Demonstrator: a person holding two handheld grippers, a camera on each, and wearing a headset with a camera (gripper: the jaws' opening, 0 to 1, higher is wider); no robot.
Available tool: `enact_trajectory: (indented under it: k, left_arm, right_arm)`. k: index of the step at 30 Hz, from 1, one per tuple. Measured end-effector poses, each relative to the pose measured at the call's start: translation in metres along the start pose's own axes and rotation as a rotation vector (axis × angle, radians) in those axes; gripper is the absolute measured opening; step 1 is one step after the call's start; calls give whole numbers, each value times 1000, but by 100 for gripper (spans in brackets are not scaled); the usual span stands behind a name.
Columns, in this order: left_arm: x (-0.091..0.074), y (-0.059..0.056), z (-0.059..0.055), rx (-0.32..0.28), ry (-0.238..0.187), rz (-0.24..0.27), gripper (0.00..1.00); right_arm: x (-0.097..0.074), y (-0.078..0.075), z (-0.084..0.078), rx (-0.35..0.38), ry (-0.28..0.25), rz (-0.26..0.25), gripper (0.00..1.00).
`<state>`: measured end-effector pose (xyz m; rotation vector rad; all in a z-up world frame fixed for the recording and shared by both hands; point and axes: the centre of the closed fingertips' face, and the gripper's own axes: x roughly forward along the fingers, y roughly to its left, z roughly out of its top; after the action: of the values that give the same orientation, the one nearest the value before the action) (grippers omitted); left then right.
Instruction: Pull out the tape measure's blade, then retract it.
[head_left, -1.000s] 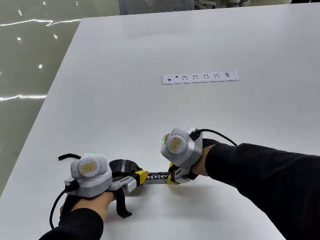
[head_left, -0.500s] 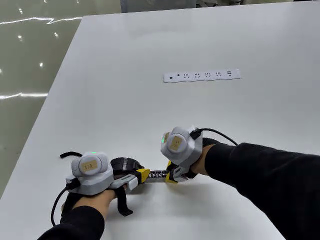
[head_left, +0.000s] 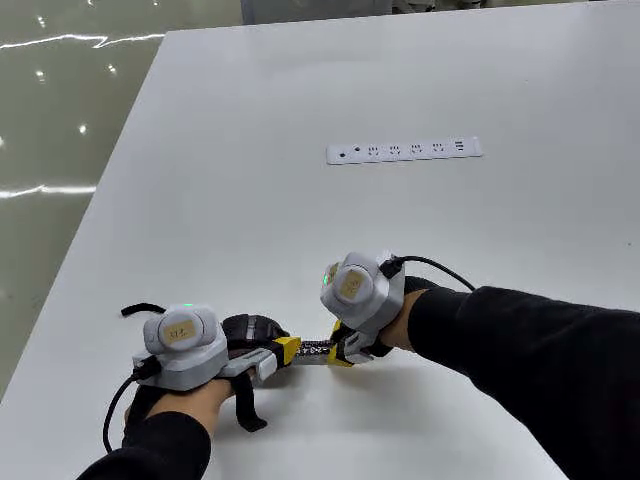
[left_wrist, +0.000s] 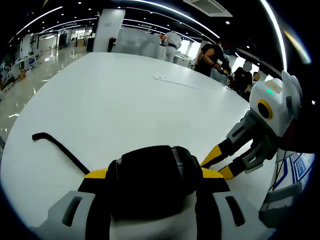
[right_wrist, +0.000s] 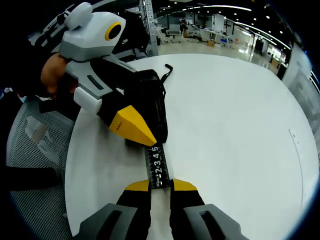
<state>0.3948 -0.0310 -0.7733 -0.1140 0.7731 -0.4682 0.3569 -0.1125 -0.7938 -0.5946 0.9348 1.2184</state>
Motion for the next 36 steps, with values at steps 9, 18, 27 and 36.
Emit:
enact_trajectory:
  k: [9,18,27,36]
  left_arm:
    - [0,1,0,-9,0,-1,63]
    - [0,1,1,-13,-5,1,63]
    - [0,1,1,-15,-7,2,63]
    - [0,0,1,-16,-8,1,63]
  right_arm:
    - [1,0,2,6,-12,2,9]
    - [2,0,3,5,-25,3,9]
    - [3,1,4,16,-31,18,9]
    - [7,2,12,25,-55,9,9]
